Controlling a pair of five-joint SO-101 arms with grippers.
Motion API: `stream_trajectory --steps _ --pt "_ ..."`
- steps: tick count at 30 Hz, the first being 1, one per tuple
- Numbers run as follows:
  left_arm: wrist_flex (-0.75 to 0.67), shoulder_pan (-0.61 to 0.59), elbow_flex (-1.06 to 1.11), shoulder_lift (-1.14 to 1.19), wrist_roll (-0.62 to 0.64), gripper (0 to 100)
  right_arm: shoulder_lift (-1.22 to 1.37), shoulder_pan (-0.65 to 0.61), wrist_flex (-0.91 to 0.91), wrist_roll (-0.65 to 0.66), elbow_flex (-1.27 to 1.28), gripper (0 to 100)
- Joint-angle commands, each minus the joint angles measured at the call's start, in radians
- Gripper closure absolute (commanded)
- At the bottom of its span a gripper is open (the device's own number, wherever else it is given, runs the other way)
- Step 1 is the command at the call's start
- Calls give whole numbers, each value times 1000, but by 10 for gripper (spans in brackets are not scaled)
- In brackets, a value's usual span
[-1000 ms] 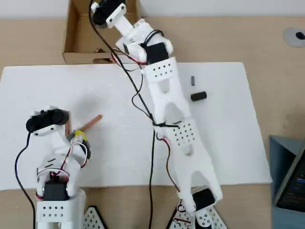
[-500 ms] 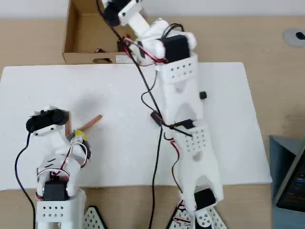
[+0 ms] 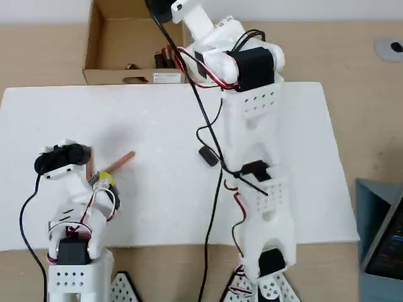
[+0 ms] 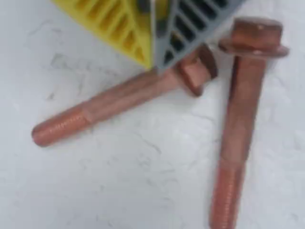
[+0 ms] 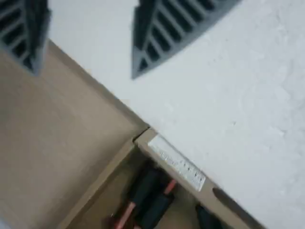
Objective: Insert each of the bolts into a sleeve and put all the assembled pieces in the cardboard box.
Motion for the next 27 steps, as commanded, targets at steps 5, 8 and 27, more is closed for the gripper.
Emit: stream_trajectory --steps 5,8,27 --pt "-6 -9 3 -8 0 998 -268 18 23 -11 341 853" --pt "-6 -9 3 -8 0 998 -364 18 21 -11 532 853" --pt "-6 -9 3 -8 0 998 -621 68 -11 -11 1392 853"
